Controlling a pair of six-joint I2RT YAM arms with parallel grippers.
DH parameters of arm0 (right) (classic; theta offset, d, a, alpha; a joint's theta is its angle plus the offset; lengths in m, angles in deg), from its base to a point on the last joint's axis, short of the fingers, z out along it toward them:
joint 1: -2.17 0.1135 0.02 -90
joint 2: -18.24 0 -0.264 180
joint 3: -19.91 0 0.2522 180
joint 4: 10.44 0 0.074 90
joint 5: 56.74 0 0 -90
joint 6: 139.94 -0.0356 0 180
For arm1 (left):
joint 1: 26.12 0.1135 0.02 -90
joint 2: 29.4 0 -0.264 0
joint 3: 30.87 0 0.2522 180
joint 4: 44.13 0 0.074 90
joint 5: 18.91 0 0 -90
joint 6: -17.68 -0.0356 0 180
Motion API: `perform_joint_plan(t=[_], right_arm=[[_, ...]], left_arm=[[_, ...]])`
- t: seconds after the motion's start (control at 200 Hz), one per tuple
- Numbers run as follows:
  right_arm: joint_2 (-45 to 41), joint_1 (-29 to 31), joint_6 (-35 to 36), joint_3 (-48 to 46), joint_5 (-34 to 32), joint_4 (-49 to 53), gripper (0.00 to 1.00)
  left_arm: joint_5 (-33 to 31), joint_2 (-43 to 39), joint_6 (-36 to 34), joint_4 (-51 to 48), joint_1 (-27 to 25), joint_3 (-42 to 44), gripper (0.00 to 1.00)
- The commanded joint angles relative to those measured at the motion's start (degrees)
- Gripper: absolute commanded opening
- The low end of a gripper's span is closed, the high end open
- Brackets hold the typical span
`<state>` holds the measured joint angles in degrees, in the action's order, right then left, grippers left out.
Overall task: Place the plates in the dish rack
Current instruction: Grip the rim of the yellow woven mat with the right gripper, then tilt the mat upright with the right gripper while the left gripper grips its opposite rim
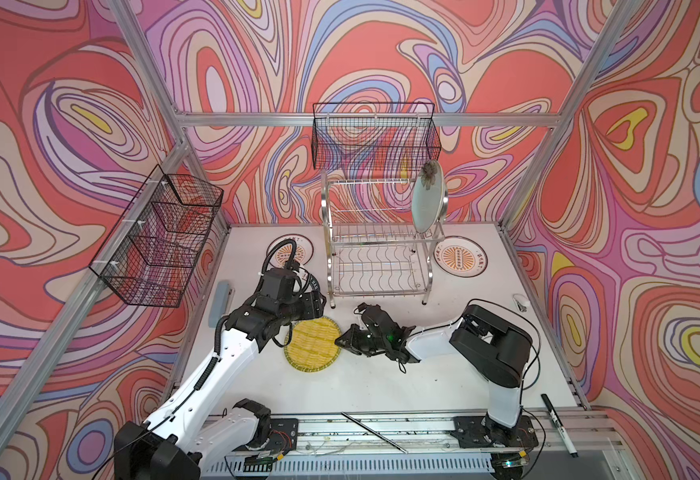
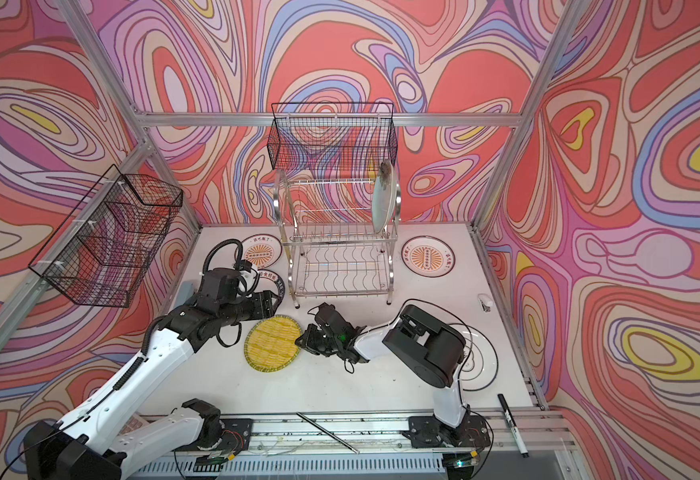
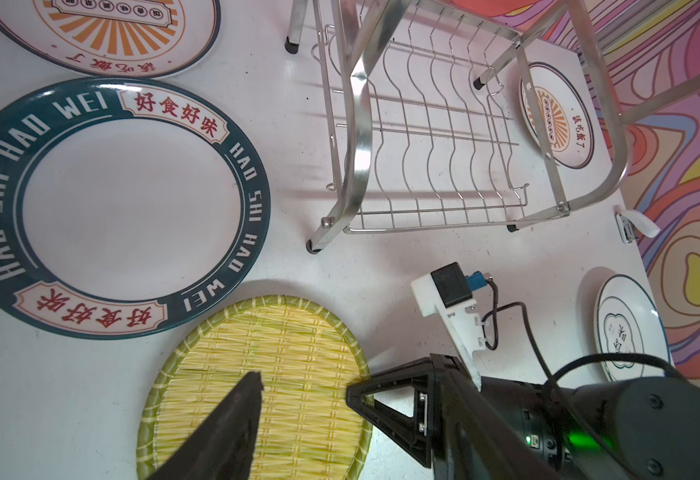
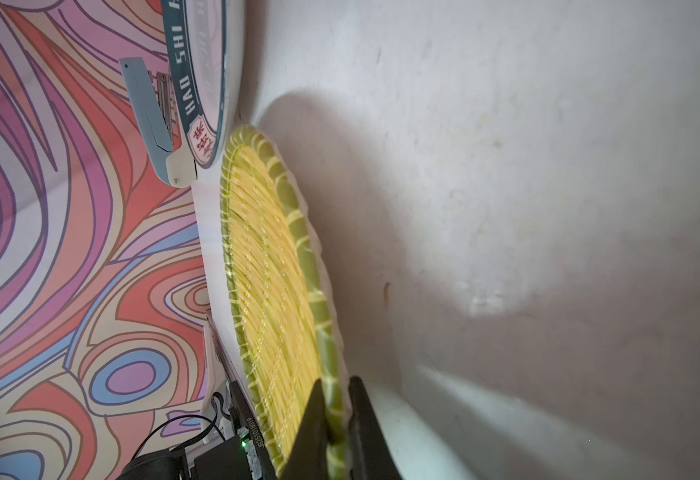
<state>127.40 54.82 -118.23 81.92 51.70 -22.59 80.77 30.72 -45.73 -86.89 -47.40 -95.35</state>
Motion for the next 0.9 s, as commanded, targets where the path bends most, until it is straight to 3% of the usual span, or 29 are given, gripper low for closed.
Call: perform_joint_plan(t=[0.0, 0.476, 0.641, 0.896], right_arm=[[-4.1, 0.2, 2.4, -0.7, -1.5, 3.2, 0.04], [-16.4, -1.4, 6.8, -2.0, -2.4, 11.7, 0.00], [-20.0, -3.7, 10.4, -1.8, 0.3, 13.8, 0.00], [-27.2, -8.4, 16.8, -1.0, 4.1, 18.3, 0.00]], left_arm=[[0.9, -2.0, 0.0, -1.8, 0.4, -1.8, 0.71], [0.3, -7.2, 1.8, -5.4, 0.3, -4.4, 0.72], [-0.3, -8.1, 2.6, -5.3, 0.3, -4.4, 0.72], [6.2, -7.0, 2.4, -0.5, 0.3, -2.6, 0.72]])
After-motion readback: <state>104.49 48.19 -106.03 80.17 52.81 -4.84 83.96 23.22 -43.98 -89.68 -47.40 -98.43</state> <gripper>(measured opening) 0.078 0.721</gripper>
